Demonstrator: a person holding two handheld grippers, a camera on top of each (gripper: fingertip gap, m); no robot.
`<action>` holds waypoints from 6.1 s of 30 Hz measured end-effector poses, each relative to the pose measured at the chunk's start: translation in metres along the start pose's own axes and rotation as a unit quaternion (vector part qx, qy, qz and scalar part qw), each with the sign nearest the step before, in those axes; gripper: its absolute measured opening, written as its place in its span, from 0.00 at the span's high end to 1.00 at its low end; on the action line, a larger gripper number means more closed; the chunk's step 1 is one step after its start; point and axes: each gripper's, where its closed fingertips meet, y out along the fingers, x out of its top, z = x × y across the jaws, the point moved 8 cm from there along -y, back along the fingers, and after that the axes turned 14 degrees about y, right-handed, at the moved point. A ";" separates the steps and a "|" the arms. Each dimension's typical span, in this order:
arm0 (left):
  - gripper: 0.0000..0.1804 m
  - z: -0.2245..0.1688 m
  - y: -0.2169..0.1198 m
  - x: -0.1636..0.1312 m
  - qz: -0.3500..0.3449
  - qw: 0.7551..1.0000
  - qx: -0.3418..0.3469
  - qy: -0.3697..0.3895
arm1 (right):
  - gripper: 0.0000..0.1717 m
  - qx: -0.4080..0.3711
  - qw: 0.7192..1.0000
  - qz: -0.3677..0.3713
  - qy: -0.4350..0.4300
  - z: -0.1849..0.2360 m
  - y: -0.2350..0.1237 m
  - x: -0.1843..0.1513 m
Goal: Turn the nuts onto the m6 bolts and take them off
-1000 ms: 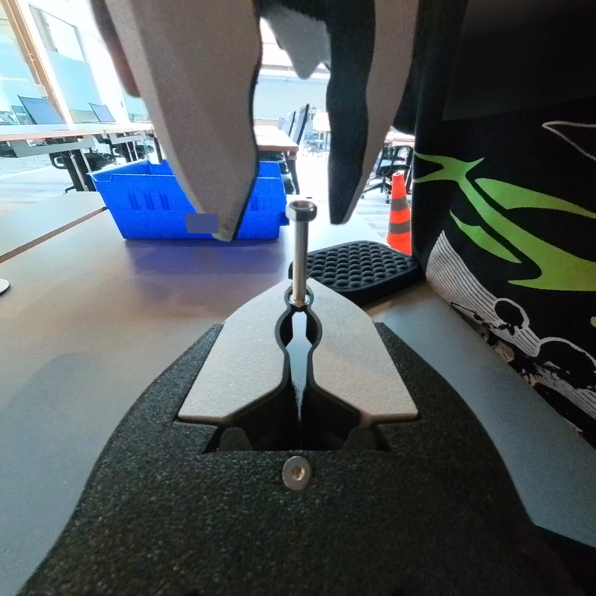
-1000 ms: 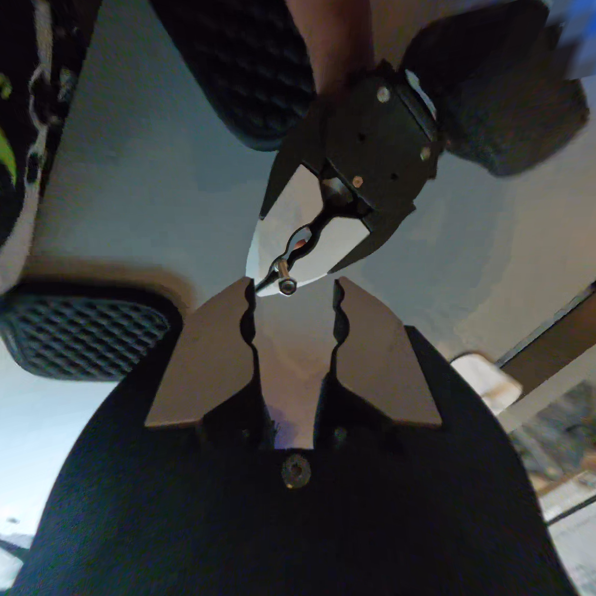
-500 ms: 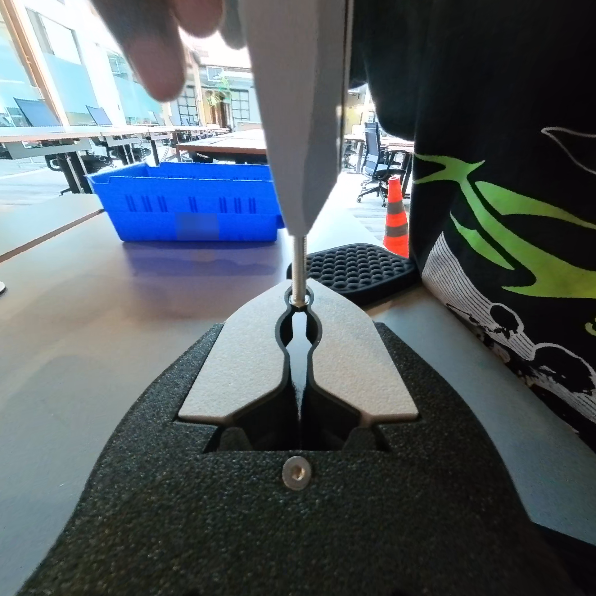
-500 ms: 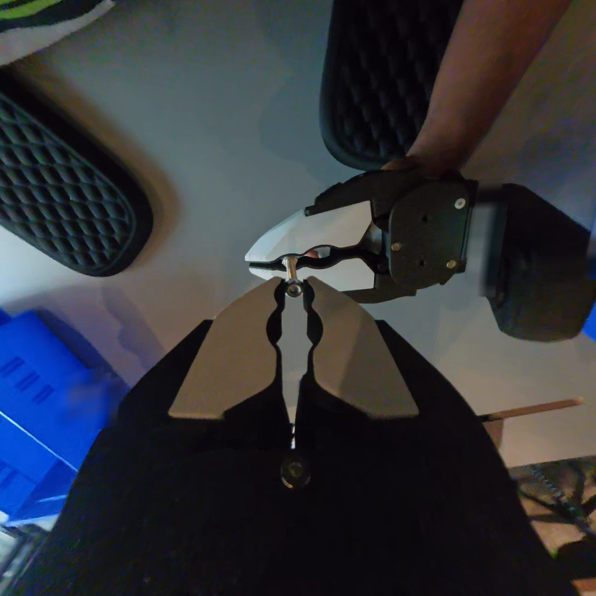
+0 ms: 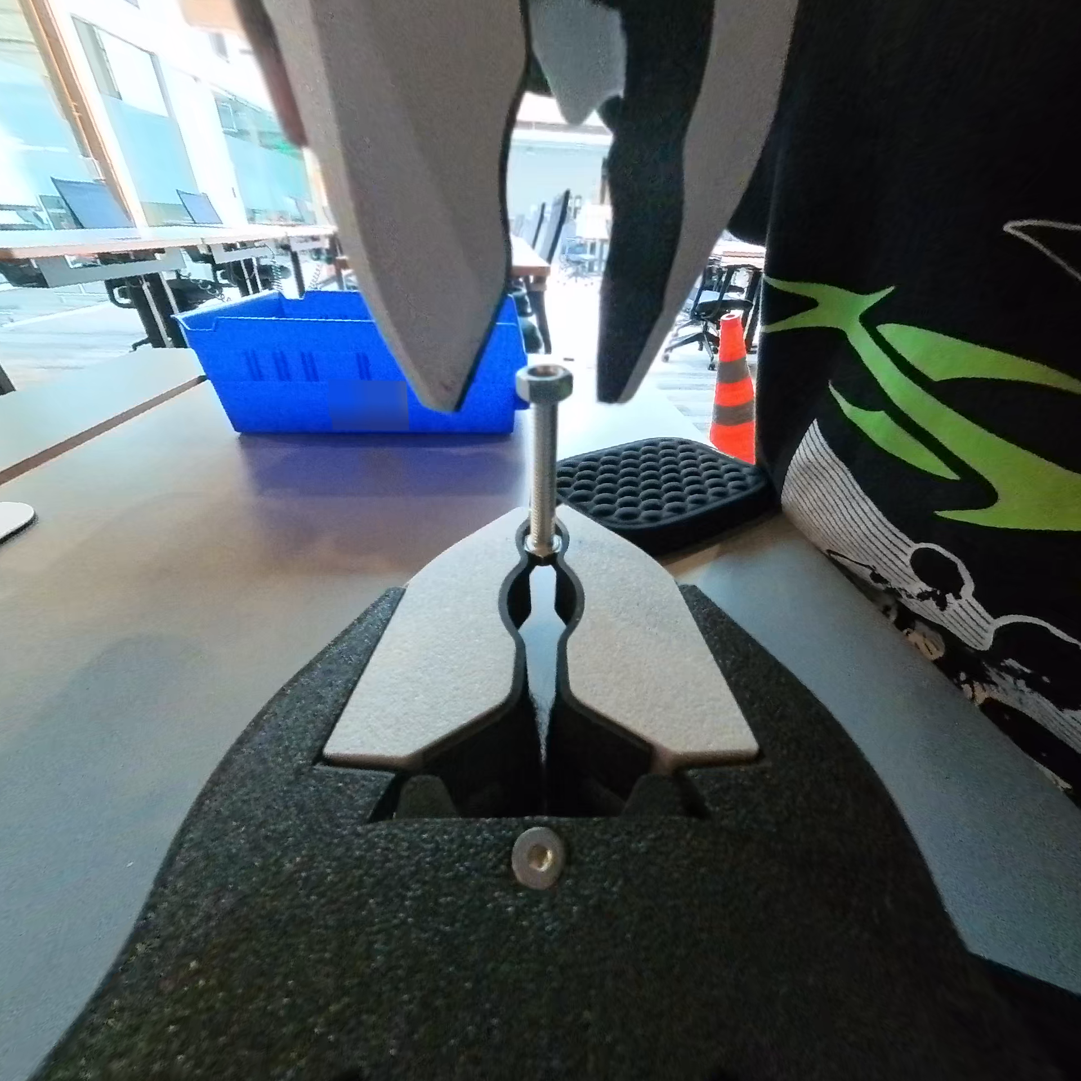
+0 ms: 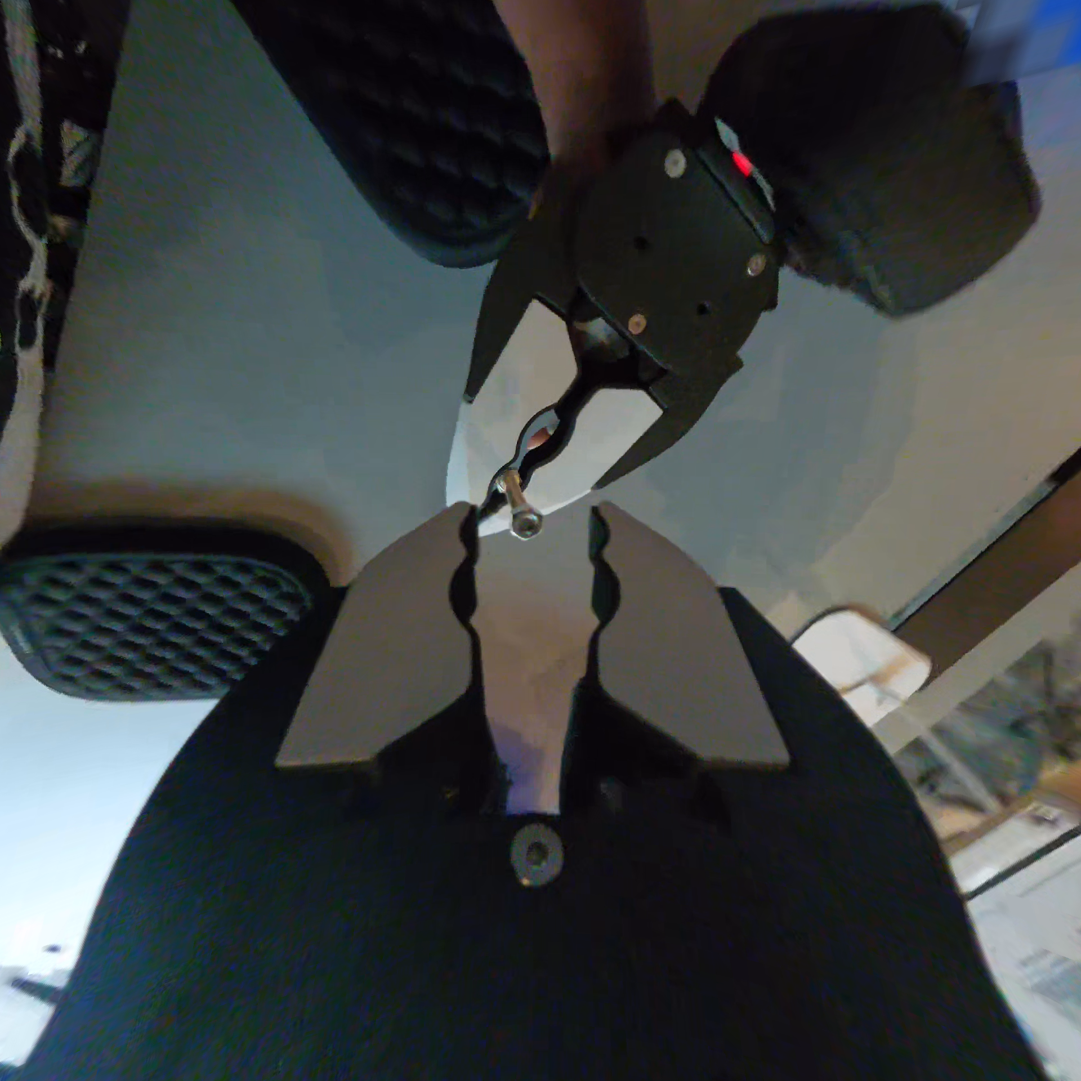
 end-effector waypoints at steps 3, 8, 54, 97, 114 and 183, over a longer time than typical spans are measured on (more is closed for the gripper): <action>0.99 0.000 0.000 0.000 -0.002 1.000 -0.005 0.000 | 0.80 0.041 0.988 -0.010 -0.147 -0.001 -0.007 -0.001; 0.99 -0.001 -0.001 0.000 -0.004 1.000 -0.010 0.000 | 0.88 0.080 0.950 -0.010 -0.301 -0.008 -0.007 -0.002; 0.99 0.001 -0.001 -0.001 0.004 1.000 0.007 0.002 | 0.94 -0.008 0.998 -0.006 0.066 0.003 0.000 -0.004; 0.99 0.000 -0.001 0.000 -0.002 1.000 -0.003 0.004 | 0.87 0.096 0.947 -0.028 -0.306 -0.010 -0.002 0.001; 0.99 -0.001 0.000 0.000 0.007 1.000 0.004 0.013 | 0.90 0.011 0.997 -0.030 0.070 0.005 0.001 -0.007; 0.99 0.000 -0.001 0.001 -0.001 1.000 -0.003 0.010 | 0.86 0.062 0.958 -0.016 -0.281 -0.009 0.002 -0.003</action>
